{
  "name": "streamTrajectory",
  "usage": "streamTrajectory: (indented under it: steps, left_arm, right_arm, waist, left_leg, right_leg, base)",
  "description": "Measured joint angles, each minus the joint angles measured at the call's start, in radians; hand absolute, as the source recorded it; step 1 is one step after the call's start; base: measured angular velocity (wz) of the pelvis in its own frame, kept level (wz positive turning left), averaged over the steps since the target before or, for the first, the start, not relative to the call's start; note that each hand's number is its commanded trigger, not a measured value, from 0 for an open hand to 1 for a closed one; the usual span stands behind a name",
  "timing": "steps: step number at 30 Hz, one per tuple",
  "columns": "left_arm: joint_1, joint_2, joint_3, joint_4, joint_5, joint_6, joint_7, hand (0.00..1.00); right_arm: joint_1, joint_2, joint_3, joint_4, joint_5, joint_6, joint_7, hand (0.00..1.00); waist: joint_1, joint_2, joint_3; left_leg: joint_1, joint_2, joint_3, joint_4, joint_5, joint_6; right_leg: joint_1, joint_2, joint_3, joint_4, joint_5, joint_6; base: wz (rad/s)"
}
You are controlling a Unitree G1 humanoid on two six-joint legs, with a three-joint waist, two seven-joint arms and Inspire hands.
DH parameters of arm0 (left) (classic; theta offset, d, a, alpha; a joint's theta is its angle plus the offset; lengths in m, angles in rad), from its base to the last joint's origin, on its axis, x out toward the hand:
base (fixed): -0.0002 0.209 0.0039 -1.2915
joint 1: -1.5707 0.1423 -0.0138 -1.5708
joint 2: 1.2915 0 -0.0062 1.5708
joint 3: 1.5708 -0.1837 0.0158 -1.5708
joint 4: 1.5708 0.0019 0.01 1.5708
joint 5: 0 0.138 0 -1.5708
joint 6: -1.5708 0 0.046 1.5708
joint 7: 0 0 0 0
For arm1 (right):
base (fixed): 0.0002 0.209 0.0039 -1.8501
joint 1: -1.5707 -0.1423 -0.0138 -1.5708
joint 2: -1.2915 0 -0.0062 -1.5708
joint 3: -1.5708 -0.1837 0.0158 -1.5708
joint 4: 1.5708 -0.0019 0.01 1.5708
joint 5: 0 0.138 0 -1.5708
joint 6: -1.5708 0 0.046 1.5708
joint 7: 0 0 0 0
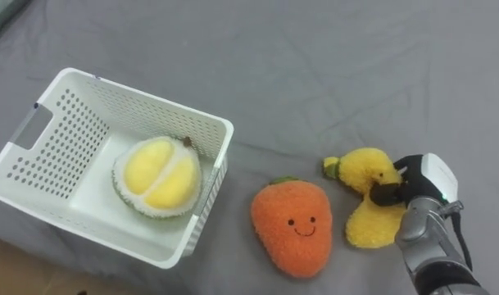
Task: Collect toys from the bed
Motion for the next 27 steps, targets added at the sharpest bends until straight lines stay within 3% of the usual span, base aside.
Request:
streamTrajectory:
  steps: [10, 17, 21, 27]
  left_arm:
    - [0.001, 0.005, 0.006, -0.006, 0.001, -0.008, -0.001, 0.00]
    - [0.003, 0.003, 0.031, 0.038, 0.001, -0.019, 0.001, 0.00]
    - [0.025, 0.002, 0.049, 0.031, 0.002, -0.020, 0.011, 0.00]
    - [0.061, -0.007, 0.091, 0.003, 0.011, -0.019, 0.012, 0.00]
  right_arm:
    - [0.003, 0.000, -0.009, -0.032, 0.031, 0.001, 0.000, 1.00]
    - [0.060, -0.002, -0.045, -0.319, 0.089, 0.000, -0.001, 1.00]
    - [0.139, 0.000, -0.048, -0.502, 0.096, 0.001, 0.016, 1.00]
    - [0.168, 0.001, -0.054, -0.656, 0.073, 0.003, 0.046, 1.00]
  waist:
    - [-0.006, -0.010, -0.0009]
    - [-0.030, -0.018, -0.0027]
    - [-0.033, -0.032, -0.0123]
    - [-0.034, -0.030, -0.0168]
  left_leg:
    - [0.018, -0.002, 0.002, -0.005, 0.001, 0.002]
    - [0.084, -0.001, 0.010, -0.028, 0.001, 0.002]
    - [0.135, -0.003, 0.010, -0.042, 0.001, 0.002]
    - [0.172, -0.004, 0.011, -0.046, 0.000, 0.003]
  right_leg:
    - [0.014, -0.001, 0.006, -0.003, 0.000, 0.001]
    - [0.066, 0.002, 0.021, -0.005, -0.001, 0.002]
    - [0.119, 0.002, 0.022, -0.020, -0.002, 0.003]
    - [0.152, 0.003, 0.031, -0.021, -0.003, 0.004]
  base:
    - [0.00]
    - [-0.05]
    - [0.00]
    - [-0.01]
